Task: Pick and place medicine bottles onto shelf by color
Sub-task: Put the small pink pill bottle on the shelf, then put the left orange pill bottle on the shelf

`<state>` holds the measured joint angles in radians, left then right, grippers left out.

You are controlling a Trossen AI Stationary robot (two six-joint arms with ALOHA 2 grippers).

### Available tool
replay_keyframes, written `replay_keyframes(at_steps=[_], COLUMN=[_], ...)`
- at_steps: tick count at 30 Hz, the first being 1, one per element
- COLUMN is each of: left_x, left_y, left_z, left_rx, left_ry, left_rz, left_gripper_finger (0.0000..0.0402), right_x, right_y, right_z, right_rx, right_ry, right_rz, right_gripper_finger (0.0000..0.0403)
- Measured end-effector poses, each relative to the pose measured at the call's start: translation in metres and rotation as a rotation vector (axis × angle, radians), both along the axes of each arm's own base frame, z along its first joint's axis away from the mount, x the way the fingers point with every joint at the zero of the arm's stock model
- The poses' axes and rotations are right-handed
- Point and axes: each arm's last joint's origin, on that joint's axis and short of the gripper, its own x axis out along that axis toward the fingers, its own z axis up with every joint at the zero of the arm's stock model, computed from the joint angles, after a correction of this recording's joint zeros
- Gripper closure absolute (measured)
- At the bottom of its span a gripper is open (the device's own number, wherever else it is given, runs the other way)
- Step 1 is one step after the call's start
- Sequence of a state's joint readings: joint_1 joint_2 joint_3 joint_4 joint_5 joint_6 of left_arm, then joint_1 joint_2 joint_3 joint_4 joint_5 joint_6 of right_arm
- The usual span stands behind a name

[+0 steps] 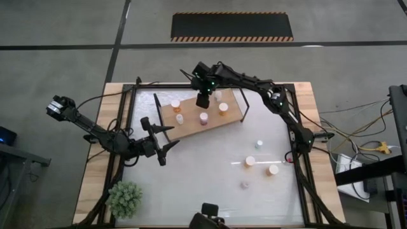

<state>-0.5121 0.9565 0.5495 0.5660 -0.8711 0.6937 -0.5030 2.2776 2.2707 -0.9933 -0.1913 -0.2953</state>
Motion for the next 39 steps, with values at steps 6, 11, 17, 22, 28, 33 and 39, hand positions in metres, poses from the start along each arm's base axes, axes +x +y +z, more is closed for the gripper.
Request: replay_keyframes(at_steps=[6,11,17,22,28,33,39], left_x=[0.0,0.0,0.0,0.001,0.005,0.009,0.015], left_y=[0.0,0.0,0.0,-0.001,-0.003,-0.005,-0.009], left_z=[0.0,0.0,0.0,0.0,0.0,-0.004,-0.009], left_rx=[0.0,-0.001,-0.007,-0.013,-0.041,-0.125,-0.231], left_ry=[0.0,0.0,-0.003,-0.013,-0.049,-0.065,-0.085], left_rz=[0.0,0.0,-0.001,-0.002,-0.005,-0.018,-0.033], left_gripper_finger=[0.0155,0.0155,0.0155,0.0155,0.0155,0.0155,0.0155], right_x=[-0.001,-0.001,-0.001,-0.006,-0.022,-0.036,-0.04], right_y=[0.001,0.001,0.001,0.004,0.018,0.051,0.112], right_z=[-0.005,-0.005,-0.005,0.006,0.043,0.082,0.117], right_rx=[0.016,0.021,0.023,0.019,0.025,0.125,0.138], right_ry=[0.024,0.029,0.036,0.038,0.031,0.003,-0.059], right_rz=[-0.005,-0.009,-0.006,0.004,-0.004,0.045,0.171], right_gripper_finger=[0.0273,0.0247,0.0193,0.0169,0.0159,0.017,0.0181])
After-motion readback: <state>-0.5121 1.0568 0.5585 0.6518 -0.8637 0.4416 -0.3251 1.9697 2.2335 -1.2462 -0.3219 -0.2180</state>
